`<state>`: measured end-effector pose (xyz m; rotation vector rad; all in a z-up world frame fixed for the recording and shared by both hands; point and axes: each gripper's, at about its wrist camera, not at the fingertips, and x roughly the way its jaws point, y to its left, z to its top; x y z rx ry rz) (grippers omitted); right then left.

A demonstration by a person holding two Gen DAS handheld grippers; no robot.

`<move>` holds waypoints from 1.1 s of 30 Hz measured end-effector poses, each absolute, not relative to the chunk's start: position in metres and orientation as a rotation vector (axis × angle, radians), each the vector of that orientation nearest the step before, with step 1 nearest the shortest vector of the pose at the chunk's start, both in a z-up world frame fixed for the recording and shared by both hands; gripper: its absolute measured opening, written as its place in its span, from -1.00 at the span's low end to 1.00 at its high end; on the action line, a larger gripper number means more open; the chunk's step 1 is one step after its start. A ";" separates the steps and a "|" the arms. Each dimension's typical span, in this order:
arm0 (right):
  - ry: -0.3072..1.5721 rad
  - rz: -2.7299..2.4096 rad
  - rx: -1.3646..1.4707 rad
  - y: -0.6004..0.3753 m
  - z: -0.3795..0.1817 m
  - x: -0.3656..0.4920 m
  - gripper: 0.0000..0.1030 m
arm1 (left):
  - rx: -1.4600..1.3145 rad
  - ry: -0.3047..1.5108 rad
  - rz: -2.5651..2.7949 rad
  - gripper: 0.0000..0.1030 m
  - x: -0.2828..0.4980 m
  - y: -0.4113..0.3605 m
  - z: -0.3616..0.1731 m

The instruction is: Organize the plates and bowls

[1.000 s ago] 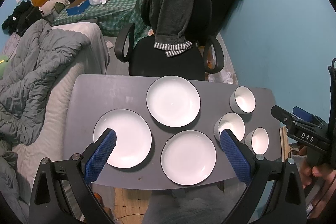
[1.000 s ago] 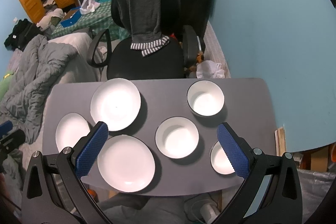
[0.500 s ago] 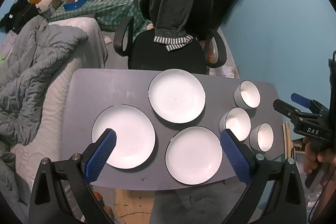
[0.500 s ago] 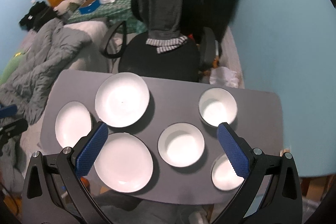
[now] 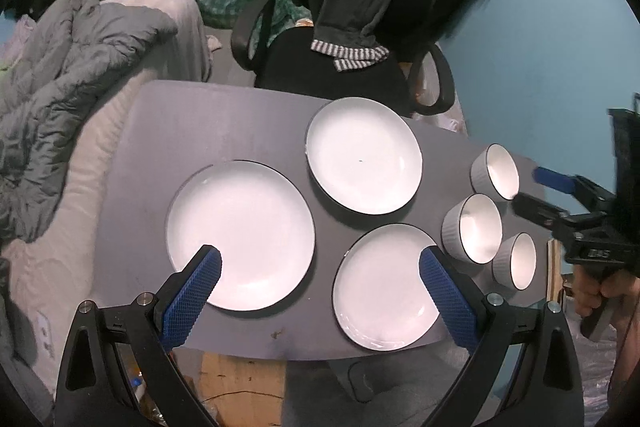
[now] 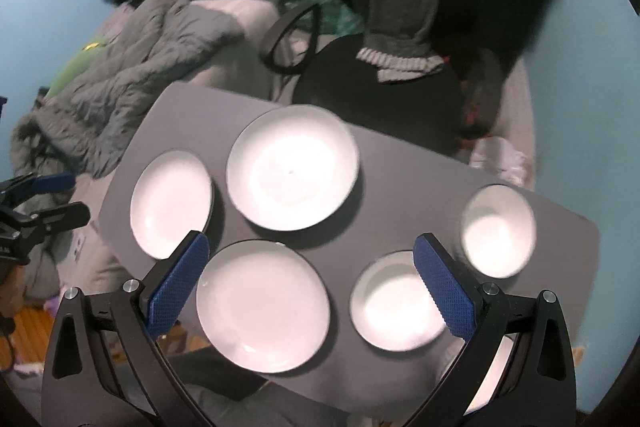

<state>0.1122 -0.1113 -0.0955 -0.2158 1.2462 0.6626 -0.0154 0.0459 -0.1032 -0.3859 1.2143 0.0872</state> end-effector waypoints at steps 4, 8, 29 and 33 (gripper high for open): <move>1.298 0.708 -0.234 -0.100 -0.124 0.113 0.98 | -0.374 1.246 0.082 0.95 -0.017 0.042 -0.126; 1.346 0.741 -0.247 -0.087 -0.153 0.111 0.91 | -0.366 1.276 0.064 0.95 -0.020 0.033 -0.147; 1.487 0.779 -0.360 -0.076 -0.236 0.099 0.70 | -0.359 1.391 0.023 0.95 -0.026 -0.008 -0.221; 1.503 0.793 -0.398 -0.073 -0.244 0.100 0.56 | -0.362 1.401 0.026 0.95 -0.024 -0.012 -0.230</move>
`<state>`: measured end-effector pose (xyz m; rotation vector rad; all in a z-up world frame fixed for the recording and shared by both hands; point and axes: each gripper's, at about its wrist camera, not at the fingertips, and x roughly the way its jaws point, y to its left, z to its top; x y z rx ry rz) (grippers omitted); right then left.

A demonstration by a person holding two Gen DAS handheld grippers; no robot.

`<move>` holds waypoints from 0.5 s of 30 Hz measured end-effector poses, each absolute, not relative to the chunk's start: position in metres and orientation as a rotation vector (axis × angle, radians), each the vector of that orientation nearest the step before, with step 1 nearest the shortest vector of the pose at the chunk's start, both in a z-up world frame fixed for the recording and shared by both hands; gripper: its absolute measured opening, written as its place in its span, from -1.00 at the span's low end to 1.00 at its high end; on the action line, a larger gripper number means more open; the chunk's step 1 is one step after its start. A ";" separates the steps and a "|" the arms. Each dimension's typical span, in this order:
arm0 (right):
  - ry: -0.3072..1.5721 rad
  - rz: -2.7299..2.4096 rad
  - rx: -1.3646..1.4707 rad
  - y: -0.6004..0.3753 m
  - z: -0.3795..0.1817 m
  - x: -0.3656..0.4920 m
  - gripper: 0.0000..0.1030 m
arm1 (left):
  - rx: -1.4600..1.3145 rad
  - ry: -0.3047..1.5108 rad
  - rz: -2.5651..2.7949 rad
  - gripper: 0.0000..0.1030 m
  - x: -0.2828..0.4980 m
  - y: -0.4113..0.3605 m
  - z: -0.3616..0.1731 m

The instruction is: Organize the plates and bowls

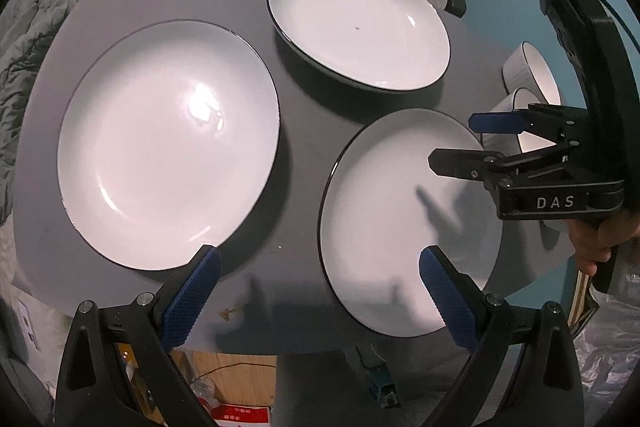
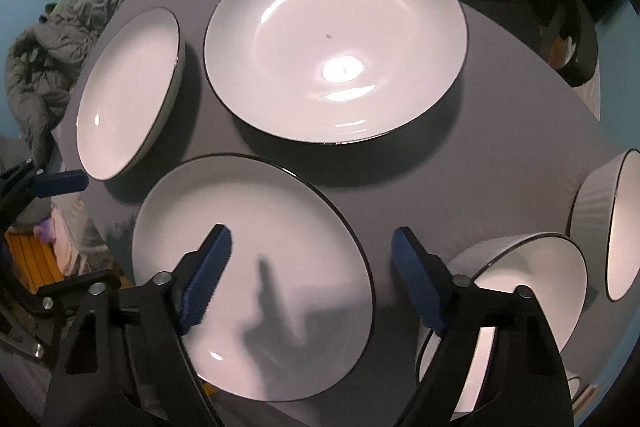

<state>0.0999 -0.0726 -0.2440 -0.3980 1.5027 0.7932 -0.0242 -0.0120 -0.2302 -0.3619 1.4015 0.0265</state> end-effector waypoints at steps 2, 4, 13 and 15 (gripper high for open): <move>1.512 0.799 -0.406 -0.071 -0.246 0.101 0.45 | -0.361 1.408 0.033 0.95 -0.026 -0.011 -0.235; 1.503 0.809 -0.435 -0.070 -0.247 0.100 0.38 | -0.359 1.410 0.040 0.95 -0.029 -0.011 -0.239; 1.509 0.811 -0.554 -0.065 -0.254 0.093 -0.02 | -0.388 1.433 0.054 0.95 -0.034 -0.005 -0.250; 1.517 0.795 -0.546 -0.067 -0.255 0.096 -0.09 | -0.388 1.437 0.058 0.95 -0.035 -0.005 -0.250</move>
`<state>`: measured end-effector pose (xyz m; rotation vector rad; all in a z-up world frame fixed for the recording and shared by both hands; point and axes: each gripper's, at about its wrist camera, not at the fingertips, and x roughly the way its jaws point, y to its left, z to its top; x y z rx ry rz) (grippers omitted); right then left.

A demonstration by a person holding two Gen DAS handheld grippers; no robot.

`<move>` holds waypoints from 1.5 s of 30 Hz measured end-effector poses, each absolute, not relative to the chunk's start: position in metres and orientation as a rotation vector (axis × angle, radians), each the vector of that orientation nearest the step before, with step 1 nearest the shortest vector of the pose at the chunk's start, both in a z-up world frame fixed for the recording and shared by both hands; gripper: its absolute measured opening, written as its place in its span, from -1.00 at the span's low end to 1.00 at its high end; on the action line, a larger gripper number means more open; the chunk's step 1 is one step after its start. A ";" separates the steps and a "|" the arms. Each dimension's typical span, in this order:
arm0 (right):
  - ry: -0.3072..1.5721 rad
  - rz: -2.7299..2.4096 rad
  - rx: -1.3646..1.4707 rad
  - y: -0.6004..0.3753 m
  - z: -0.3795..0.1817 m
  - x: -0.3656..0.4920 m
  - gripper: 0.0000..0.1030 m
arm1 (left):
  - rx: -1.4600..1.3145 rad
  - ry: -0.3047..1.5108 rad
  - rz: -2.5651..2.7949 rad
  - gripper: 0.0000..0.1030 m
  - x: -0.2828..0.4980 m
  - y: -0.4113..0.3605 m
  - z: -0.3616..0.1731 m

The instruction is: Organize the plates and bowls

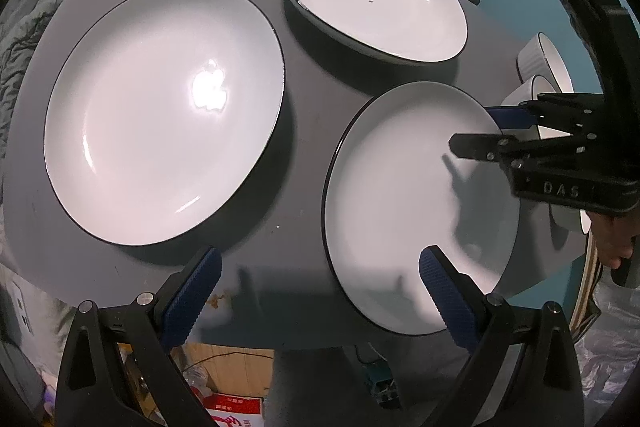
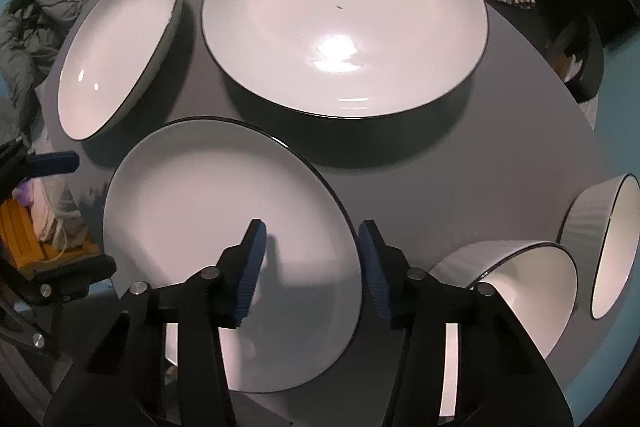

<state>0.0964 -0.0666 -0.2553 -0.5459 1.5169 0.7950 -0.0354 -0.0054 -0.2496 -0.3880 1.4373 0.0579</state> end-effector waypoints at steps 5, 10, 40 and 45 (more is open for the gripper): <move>1.569 0.771 -0.487 -0.071 -0.258 0.106 -0.35 | -0.399 1.443 0.065 0.95 -0.034 -0.004 -0.252; 1.588 0.753 -0.426 -0.079 -0.260 0.110 -0.47 | -0.404 1.446 0.066 0.95 -0.033 -0.007 -0.255; 1.606 0.544 0.046 -0.174 -0.287 0.097 -0.47 | -0.396 1.530 -0.024 0.54 -0.001 -0.011 -0.268; 1.622 0.522 0.155 -0.195 -0.294 0.108 -0.47 | -0.389 1.549 -0.045 0.39 -0.005 -0.019 -0.277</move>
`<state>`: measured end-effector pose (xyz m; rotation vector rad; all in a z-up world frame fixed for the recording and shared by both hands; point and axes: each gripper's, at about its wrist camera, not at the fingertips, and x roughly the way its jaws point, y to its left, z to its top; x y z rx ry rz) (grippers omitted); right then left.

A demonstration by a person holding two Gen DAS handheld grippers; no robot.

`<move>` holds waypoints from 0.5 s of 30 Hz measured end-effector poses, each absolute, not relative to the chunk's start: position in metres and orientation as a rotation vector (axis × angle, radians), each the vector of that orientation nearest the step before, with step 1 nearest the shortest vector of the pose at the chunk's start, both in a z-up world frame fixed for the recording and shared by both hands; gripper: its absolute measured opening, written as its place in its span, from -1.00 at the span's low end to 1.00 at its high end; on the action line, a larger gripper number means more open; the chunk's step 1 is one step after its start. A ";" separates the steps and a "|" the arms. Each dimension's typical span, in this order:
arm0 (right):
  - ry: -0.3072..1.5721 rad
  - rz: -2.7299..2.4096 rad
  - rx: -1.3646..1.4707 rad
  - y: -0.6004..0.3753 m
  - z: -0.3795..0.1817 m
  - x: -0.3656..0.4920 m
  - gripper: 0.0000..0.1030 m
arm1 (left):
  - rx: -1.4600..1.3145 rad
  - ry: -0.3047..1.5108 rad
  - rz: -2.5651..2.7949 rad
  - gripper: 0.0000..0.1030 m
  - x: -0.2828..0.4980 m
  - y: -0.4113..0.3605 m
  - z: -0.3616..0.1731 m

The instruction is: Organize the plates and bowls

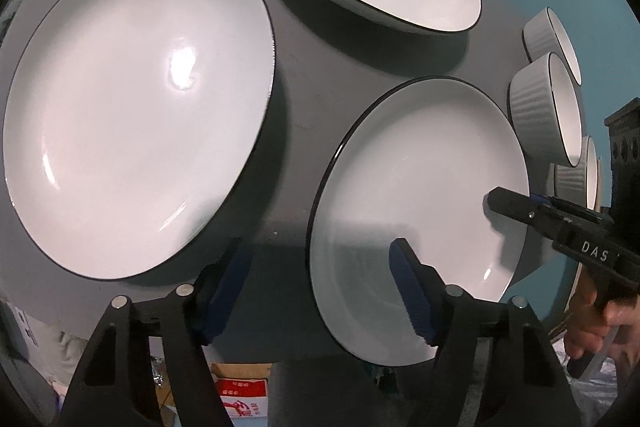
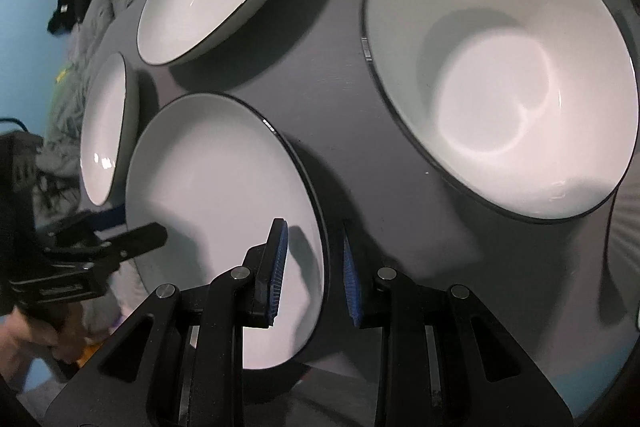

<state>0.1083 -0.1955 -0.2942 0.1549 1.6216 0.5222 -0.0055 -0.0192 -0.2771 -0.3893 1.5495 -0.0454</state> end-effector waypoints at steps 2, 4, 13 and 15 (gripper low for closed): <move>1.630 0.521 0.190 -0.200 -0.296 0.111 -0.47 | -0.392 1.550 -0.054 0.29 -0.003 -0.021 -0.277; 1.638 0.519 0.213 -0.206 -0.297 0.108 -0.47 | -0.390 1.550 -0.061 0.22 -0.001 -0.023 -0.277; 1.652 0.527 0.201 -0.204 -0.290 0.087 -0.47 | -0.347 1.566 -0.066 -0.38 0.011 -0.032 -0.280; 1.653 0.523 0.198 -0.205 -0.290 0.087 -0.47 | -0.359 1.565 -0.060 -0.44 0.013 -0.032 -0.280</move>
